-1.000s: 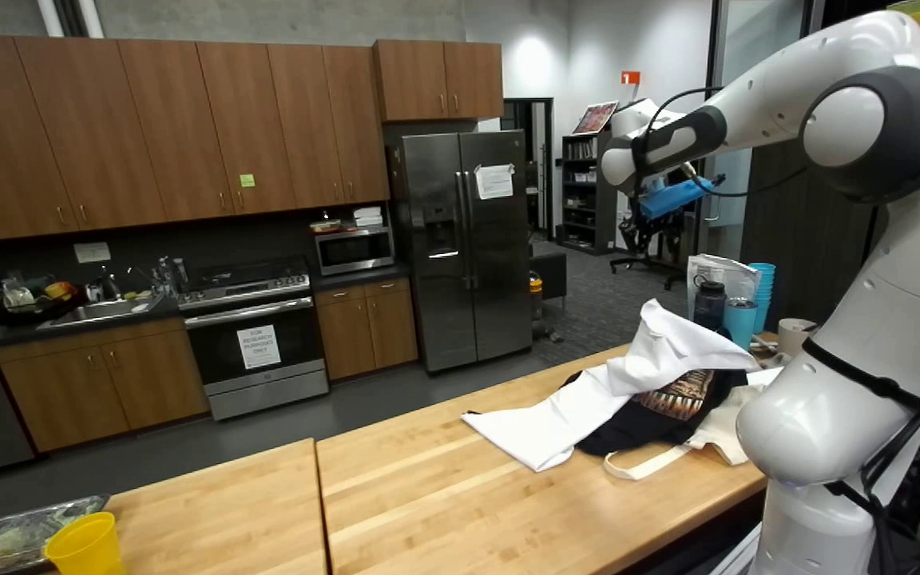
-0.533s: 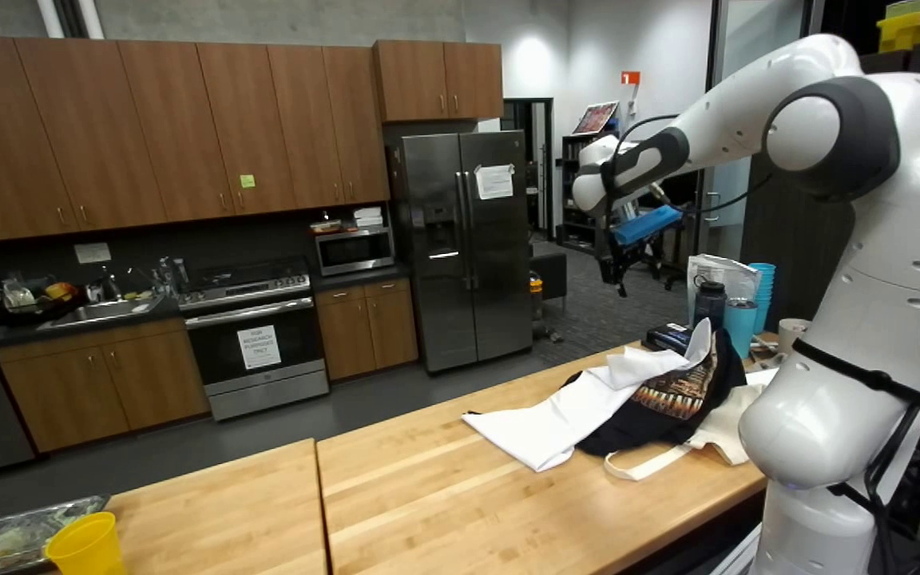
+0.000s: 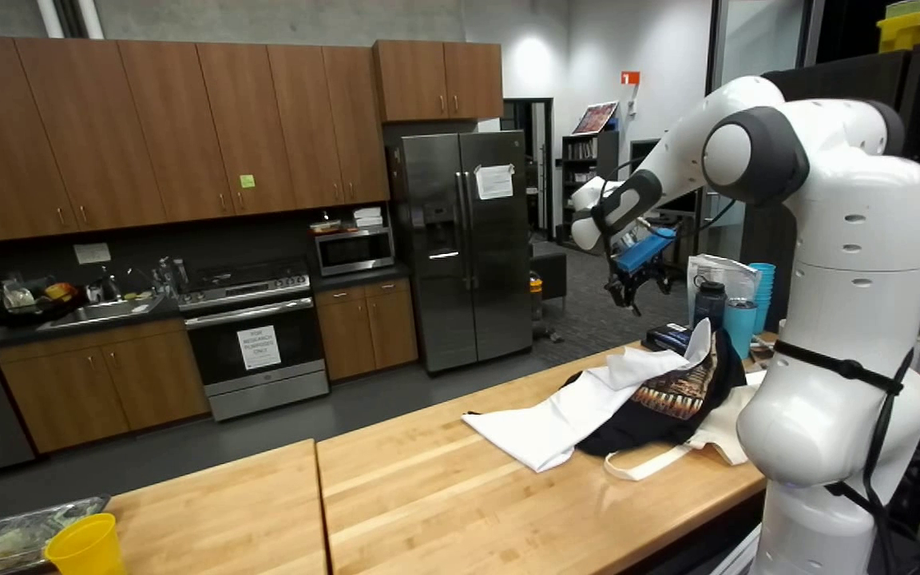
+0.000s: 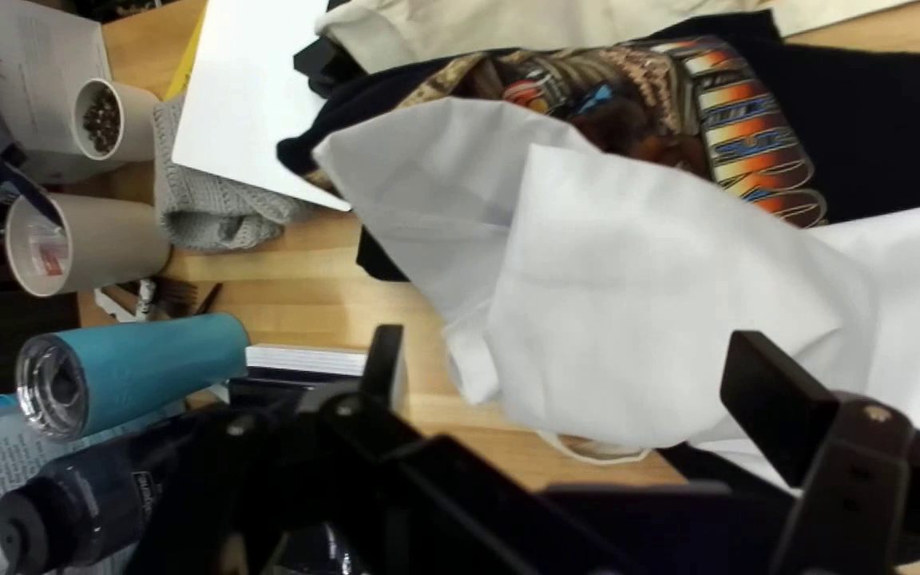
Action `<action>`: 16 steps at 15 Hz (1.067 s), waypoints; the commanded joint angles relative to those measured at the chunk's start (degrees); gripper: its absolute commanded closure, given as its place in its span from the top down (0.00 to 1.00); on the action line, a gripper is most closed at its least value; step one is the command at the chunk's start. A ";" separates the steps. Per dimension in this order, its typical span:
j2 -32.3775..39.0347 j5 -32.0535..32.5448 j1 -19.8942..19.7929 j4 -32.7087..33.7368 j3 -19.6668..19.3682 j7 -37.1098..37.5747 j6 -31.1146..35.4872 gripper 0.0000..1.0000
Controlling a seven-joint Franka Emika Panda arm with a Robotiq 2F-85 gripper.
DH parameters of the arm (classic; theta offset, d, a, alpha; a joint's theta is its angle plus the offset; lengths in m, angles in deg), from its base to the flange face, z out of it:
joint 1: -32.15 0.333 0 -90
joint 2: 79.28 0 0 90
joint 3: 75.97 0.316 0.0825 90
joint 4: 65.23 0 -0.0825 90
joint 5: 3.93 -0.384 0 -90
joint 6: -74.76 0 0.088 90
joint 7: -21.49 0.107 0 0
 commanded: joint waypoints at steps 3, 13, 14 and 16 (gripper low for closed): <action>5.90 -7.56 -3.31 9.46 -3.68 -4.04 -3.62 1.00; 11.10 -11.83 -4.00 12.20 -4.76 -0.11 -15.36 1.00; 11.18 -11.25 -3.64 11.75 -4.41 -0.62 -15.29 1.00; 11.17 -10.76 -3.02 11.44 -3.97 -0.80 -15.28 1.00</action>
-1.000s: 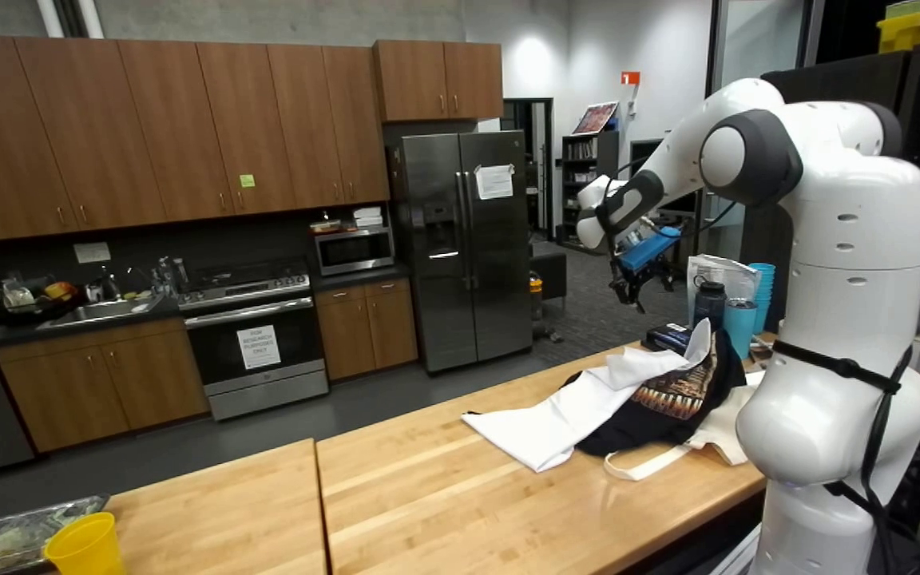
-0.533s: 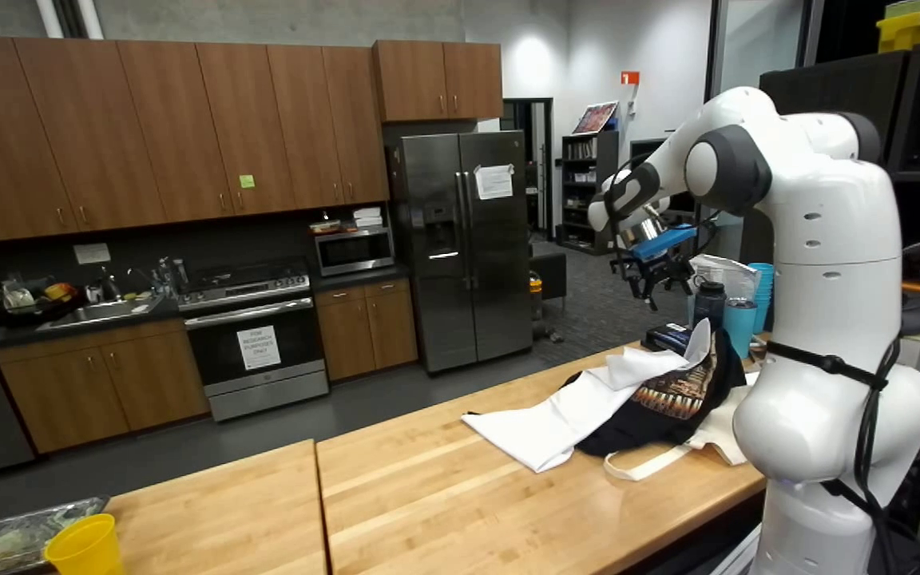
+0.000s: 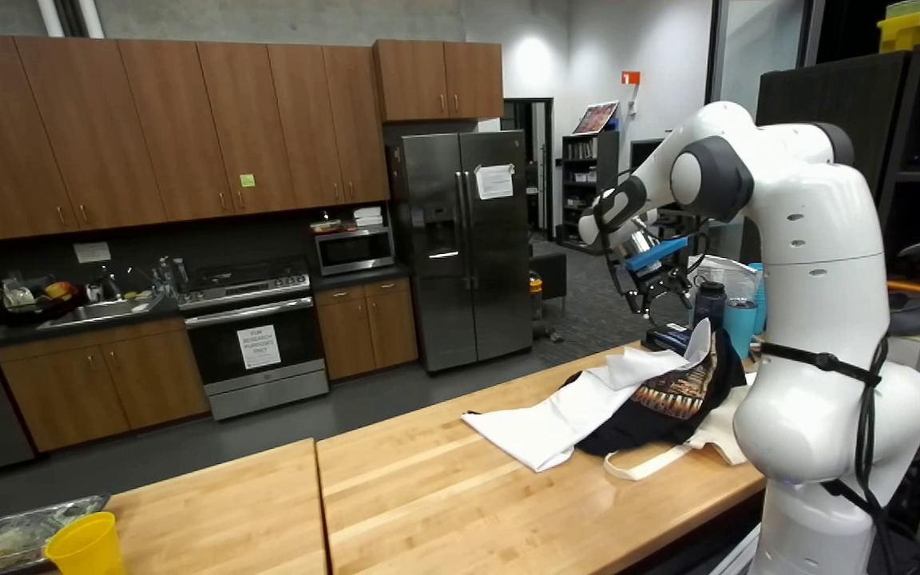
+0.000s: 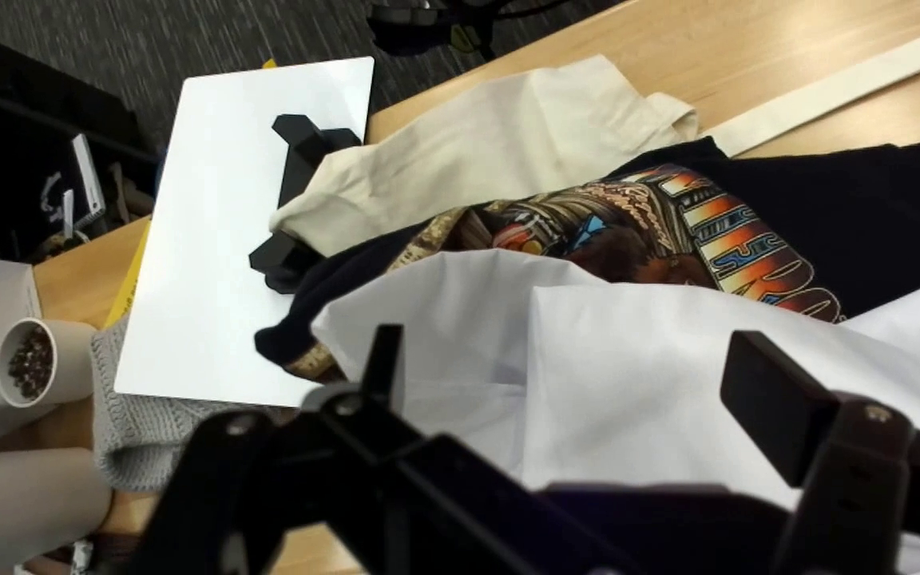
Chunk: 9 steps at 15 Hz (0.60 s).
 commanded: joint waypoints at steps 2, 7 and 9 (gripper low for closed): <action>0.51 -2.32 0.20 1.53 0.30 0.97 -2.92 1.00; -0.85 -17.25 1.49 -2.45 1.64 11.48 -3.90 1.00; -1.40 -20.62 2.42 -4.95 2.12 14.62 -0.54 1.00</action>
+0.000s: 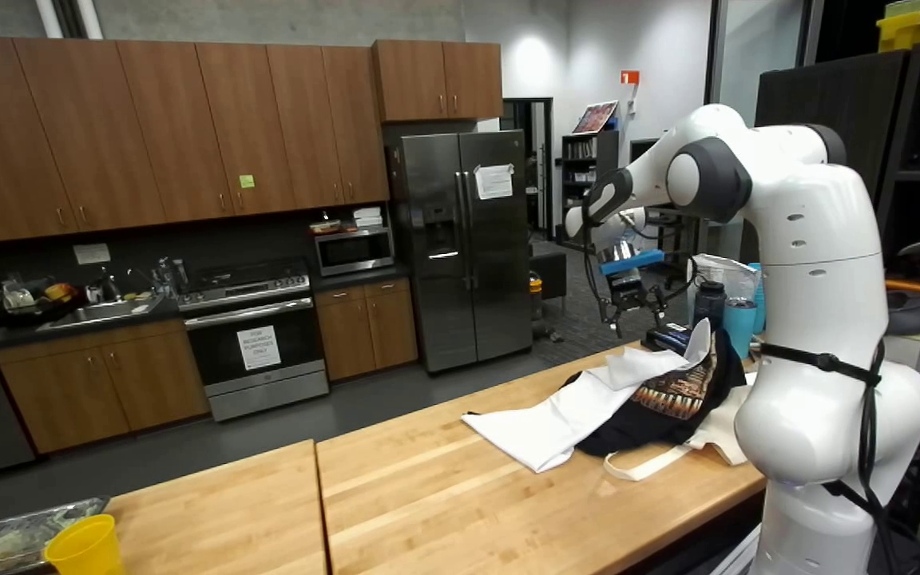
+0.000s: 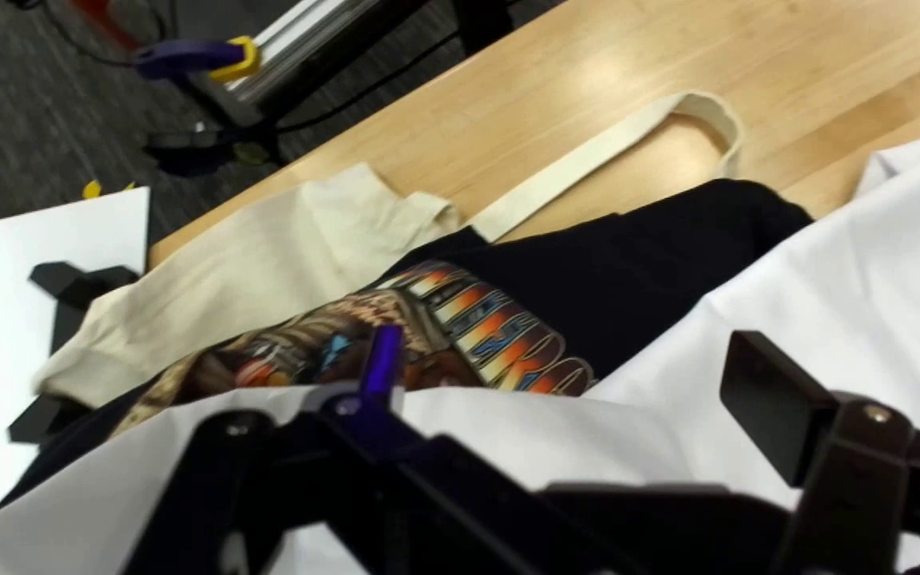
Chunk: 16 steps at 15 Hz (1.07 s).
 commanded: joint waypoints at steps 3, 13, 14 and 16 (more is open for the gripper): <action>-2.86 -1.57 3.34 -9.88 0.93 7.49 15.55 1.00; -5.26 20.80 4.36 -21.18 -3.35 14.63 44.97 0.73; -5.52 22.14 3.69 -21.15 -4.20 13.92 46.18 0.68; -5.66 23.26 1.98 -19.70 -5.78 12.03 47.28 0.52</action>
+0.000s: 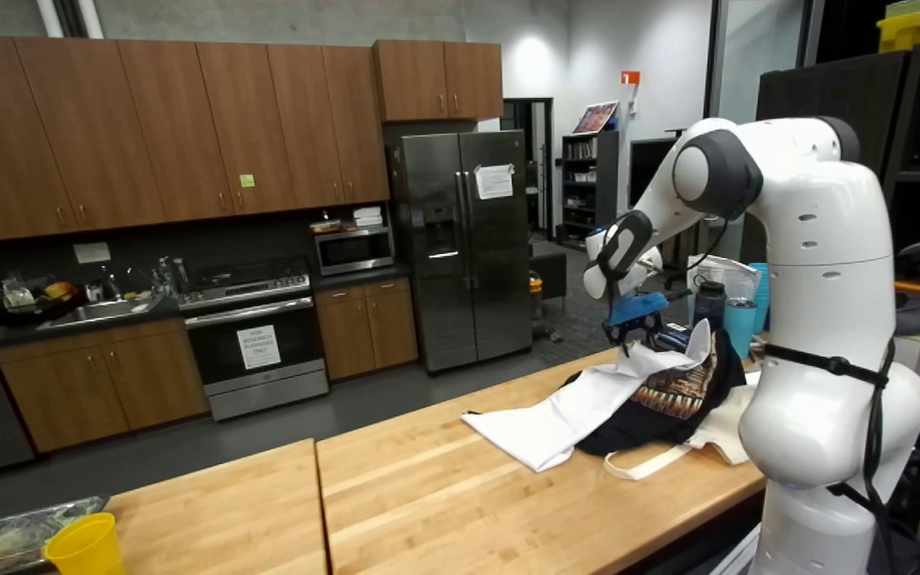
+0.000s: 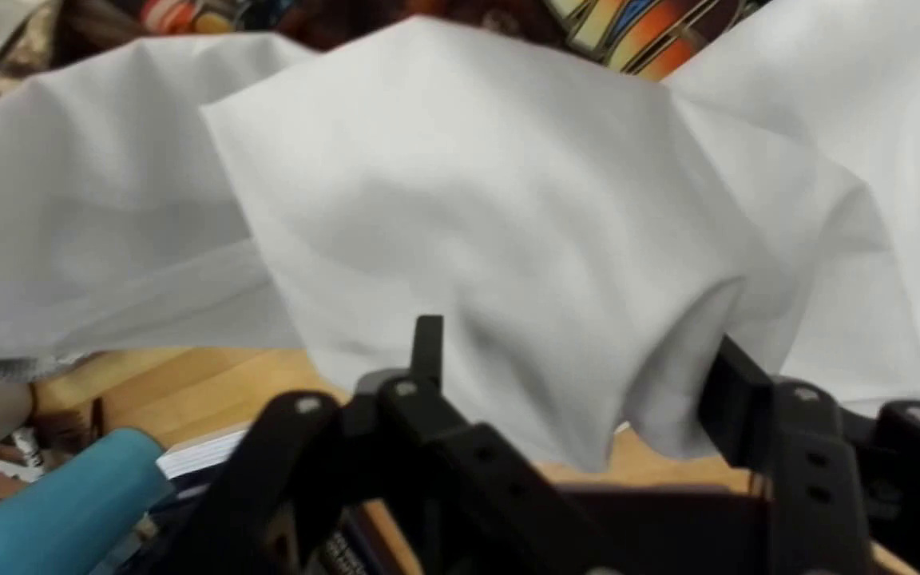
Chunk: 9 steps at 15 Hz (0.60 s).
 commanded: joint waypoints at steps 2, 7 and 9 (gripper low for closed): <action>-2.70 1.90 -3.83 1.21 -3.08 -4.30 2.21 0.37; -2.10 -1.41 -8.02 6.33 -4.49 -13.32 -0.88 0.01; -1.66 -2.03 -9.03 8.22 -4.79 -15.71 -2.30 0.00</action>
